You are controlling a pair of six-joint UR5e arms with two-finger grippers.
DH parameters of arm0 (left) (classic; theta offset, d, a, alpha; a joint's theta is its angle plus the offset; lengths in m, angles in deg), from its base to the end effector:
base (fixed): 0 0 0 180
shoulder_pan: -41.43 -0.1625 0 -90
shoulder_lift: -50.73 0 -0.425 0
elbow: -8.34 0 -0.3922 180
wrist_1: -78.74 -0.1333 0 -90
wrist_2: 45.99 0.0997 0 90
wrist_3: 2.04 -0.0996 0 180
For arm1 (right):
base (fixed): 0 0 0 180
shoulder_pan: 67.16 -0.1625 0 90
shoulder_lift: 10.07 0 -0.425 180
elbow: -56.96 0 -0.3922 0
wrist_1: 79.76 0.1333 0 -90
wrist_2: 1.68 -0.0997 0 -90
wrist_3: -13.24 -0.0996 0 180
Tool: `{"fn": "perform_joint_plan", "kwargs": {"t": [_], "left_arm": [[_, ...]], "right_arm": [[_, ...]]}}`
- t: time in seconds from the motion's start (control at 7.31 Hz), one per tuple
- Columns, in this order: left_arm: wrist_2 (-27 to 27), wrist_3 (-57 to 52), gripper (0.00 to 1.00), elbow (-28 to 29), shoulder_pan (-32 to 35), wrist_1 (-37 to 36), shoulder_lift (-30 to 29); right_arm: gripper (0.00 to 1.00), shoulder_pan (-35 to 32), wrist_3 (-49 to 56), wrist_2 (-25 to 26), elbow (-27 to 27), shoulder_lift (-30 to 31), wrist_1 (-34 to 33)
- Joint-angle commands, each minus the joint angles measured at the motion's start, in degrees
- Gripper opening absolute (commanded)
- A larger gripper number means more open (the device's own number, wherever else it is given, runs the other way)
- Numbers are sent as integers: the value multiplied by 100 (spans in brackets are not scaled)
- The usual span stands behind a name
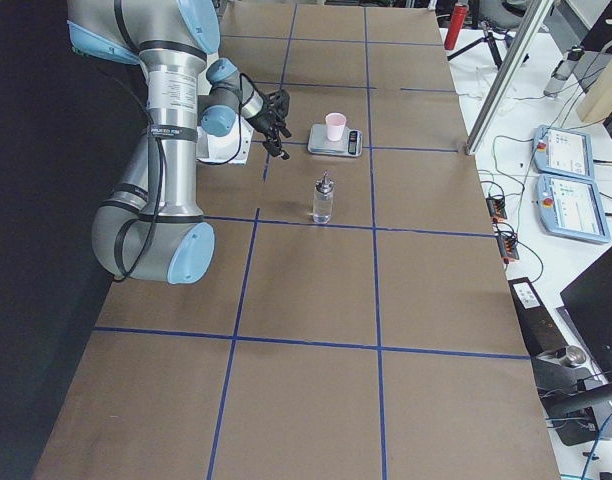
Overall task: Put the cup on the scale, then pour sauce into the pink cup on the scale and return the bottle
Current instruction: 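Move the right gripper down beside the glass sauce bottle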
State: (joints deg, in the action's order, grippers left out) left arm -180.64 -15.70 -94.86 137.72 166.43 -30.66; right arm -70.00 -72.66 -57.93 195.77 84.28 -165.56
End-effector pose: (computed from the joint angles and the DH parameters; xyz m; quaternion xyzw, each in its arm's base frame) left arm -0.1100 -0.4202 0.6182 0.0839 0.3709 0.0670 0.9225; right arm -0.3659 -0.2070 0.2914 0.2879 -0.3775 0.1100 0.8732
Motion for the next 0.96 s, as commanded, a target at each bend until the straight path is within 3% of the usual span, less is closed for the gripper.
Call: {"fn": "perform_joint_plan", "kwargs": {"t": [0.0, 0.41, 0.55, 0.82], "left_arm": [[-44, -14, 100, -7, 4, 11, 53], [-52, -32, 100, -25, 4, 55, 167], [-52, -32, 100, -59, 13, 55, 176], [-52, -32, 100, -103, 13, 46, 176]], "right_arm": [[100, 206, 89, 832, -1278, 92, 1520], [100, 179, 1342, 1081, -2277, 680, 4046], [100, 57, 1625, 1099, -2549, 672, 4532], [100, -251, 1699, 1055, -2762, 672, 4695]]}}
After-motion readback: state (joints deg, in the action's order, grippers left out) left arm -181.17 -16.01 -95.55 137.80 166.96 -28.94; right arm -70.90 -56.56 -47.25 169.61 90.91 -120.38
